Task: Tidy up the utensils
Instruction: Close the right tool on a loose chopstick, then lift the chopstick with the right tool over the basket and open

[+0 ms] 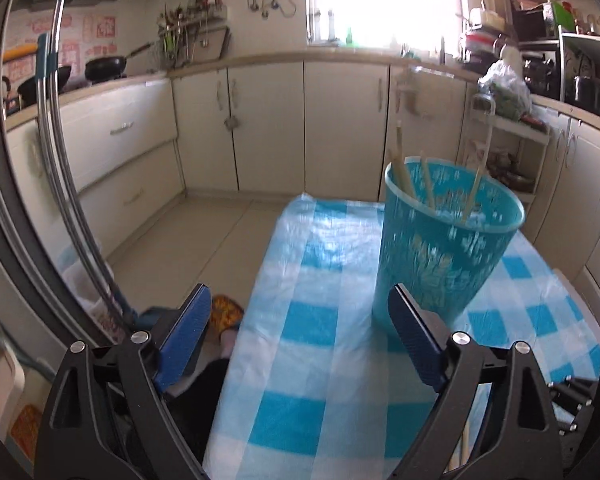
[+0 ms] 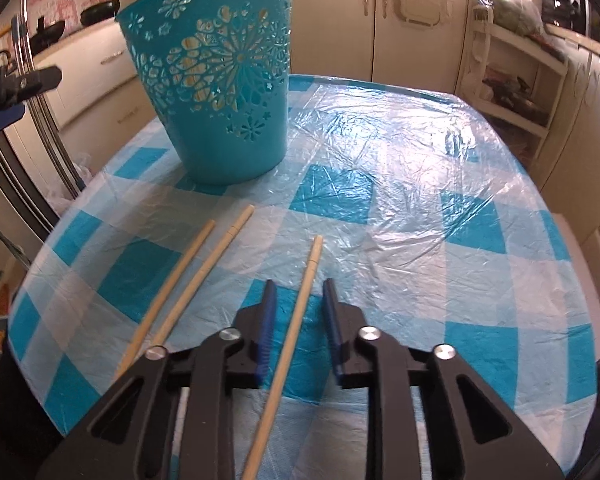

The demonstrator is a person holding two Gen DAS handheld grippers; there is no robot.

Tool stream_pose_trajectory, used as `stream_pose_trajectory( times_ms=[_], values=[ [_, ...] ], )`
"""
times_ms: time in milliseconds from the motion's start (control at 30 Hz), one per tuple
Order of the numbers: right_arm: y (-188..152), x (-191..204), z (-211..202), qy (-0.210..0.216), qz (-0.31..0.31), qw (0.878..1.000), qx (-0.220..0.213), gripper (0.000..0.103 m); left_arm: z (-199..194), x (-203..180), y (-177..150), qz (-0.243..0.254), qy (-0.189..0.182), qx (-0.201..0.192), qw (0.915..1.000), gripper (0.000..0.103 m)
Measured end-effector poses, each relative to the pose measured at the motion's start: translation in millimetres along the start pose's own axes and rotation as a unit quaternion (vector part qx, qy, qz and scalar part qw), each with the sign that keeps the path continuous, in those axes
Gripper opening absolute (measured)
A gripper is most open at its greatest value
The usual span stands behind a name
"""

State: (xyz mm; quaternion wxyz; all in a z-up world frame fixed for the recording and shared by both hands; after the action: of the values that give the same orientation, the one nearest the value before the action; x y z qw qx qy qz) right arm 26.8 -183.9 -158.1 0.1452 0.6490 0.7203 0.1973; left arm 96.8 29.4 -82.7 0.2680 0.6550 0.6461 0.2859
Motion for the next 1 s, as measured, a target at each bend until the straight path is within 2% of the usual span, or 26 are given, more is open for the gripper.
stream_pose_trajectory(
  times_ms=[100, 367, 500, 767, 867, 1000],
  values=[
    [-0.4, 1.8, -1.2, -0.001, -0.01, 1.0, 0.007, 0.007, 2.0, -0.2, -12.0, 0.005, 0.002, 0.017, 0.9998, 0.086],
    [2.5, 5.1, -0.6, -0.004, -0.015, 0.999, 0.029, 0.007, -4.8, -6.7, -17.9, 0.02, -0.006, 0.025, 0.9995, 0.086],
    [2.7, -0.1, -2.4, 0.019, 0.005, 0.999, 0.033, 0.006, -5.2, -8.5, -18.1, 0.021, -0.01, 0.03, 0.9993, 0.087],
    [0.9, 3.6, -2.7, 0.004, -0.019, 0.999, 0.035, 0.006, -5.4, -14.9, -19.5, 0.029, -0.013, 0.035, 0.9989, 0.087],
    [-0.8, -2.7, -5.8, 0.032, 0.011, 0.999, 0.03, 0.006, -6.4, -17.2, -20.7, 0.033, -0.013, 0.036, 0.9987, 0.087],
    [1.0, -15.7, -22.4, 0.095, 0.057, 0.994, 0.005, 0.006, -7.6, -18.5, -21.8, 0.035, -0.014, 0.038, 0.9986, 0.087]
  ],
)
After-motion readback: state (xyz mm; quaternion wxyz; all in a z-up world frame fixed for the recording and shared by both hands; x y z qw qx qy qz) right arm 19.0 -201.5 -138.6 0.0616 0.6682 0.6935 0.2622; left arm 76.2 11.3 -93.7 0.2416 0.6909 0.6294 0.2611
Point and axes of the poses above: each gripper's, at about its wrist camera, not at the fingertips, and z roughly the way its jaws point, x to its left, y to its top, the point moved 3 cm from there along z, roughly the way its jaws point, and after that the axes turned 10 degrees about x, right-handed, at the moved point
